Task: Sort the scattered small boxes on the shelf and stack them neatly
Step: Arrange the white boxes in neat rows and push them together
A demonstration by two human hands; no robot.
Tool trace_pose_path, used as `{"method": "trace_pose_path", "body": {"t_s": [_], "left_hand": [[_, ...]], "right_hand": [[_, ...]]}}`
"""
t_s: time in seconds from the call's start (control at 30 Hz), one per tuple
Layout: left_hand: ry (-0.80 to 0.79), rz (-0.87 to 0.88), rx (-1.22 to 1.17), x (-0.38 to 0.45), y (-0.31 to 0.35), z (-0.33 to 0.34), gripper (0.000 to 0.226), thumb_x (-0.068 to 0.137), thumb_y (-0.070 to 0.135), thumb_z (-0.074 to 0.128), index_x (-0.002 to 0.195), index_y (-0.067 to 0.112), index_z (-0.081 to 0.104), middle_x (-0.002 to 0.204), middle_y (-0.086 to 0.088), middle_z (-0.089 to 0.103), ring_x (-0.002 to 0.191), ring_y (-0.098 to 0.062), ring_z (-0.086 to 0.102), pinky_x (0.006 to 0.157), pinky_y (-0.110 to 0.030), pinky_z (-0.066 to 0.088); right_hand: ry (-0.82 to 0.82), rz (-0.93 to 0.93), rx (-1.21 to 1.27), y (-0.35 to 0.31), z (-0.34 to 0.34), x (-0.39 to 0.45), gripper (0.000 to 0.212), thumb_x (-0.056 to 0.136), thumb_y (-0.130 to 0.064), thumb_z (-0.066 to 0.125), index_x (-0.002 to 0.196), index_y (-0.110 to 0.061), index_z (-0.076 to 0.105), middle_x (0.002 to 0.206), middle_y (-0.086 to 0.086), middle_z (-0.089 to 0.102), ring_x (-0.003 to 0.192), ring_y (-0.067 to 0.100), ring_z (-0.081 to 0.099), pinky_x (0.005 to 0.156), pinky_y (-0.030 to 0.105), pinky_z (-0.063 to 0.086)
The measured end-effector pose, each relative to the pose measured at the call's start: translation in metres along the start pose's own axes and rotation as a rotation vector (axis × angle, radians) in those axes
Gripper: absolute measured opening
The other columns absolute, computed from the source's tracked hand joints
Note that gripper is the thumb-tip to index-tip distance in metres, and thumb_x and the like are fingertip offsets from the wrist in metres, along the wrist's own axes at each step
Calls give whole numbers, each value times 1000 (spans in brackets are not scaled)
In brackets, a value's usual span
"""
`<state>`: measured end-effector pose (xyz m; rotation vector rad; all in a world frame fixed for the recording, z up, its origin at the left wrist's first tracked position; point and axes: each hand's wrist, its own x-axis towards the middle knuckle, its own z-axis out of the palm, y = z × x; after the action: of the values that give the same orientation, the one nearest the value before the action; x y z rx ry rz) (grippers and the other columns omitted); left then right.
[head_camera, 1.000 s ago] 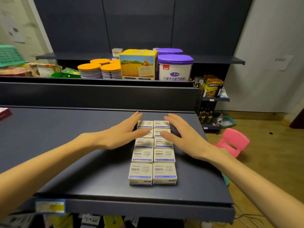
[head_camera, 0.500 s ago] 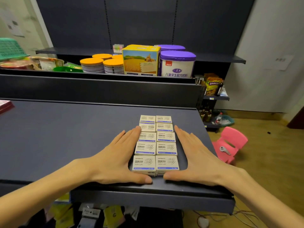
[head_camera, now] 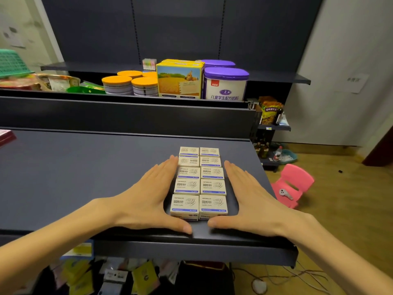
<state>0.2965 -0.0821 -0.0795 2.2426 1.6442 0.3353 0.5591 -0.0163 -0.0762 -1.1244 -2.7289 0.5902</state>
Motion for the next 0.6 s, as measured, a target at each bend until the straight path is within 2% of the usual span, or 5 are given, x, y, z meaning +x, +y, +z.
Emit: {"method": "trace_pose_path", "body": {"t_s": [0.13, 0.23, 0.33, 0.47, 0.6], "left_hand": [[132, -160, -197, 3, 13, -7, 109, 75, 75, 51, 155, 38, -13, 153, 32, -4, 147, 5, 9, 119, -21, 13], [231, -235, -155, 32, 10, -8, 94, 88, 70, 35, 161, 19, 2, 165, 8, 22, 141, -9, 37, 110, -22, 26], [171, -231, -44, 58, -9, -12, 77, 102, 58, 29, 161, 14, 6, 169, -2, 0, 156, -19, 10, 123, -34, 14], [49, -55, 73, 80, -21, -15, 56, 109, 29, 29, 156, 0, 25, 166, -25, 9, 155, -38, 0, 127, -42, -2], [-116, -42, 367, 88, -18, -5, 86, 95, 62, 16, 160, 6, 10, 169, -14, -3, 156, -27, -9, 127, -40, -6]], "right_hand": [[104, 20, 200, -11, -4, 5, 59, 92, -63, 42, 135, -63, 2, 129, -53, -5, 117, -40, -10, 95, -8, -8], [180, 142, 122, 0, -1, 43, 66, 105, -51, 30, 160, -25, 4, 165, -16, 2, 150, -1, -4, 121, 21, -2], [135, 169, 28, 14, -4, 81, 64, 107, -42, 28, 160, -17, 2, 168, -1, -3, 154, 15, -3, 125, 37, 4], [36, 89, -79, 23, -2, 111, 64, 105, -40, 27, 159, -13, 10, 168, 3, 1, 155, 22, -1, 124, 49, 10], [6, 109, -166, 26, 7, 114, 64, 105, -44, 23, 160, -18, 6, 168, 0, -1, 154, 18, -3, 124, 50, 6]]}}
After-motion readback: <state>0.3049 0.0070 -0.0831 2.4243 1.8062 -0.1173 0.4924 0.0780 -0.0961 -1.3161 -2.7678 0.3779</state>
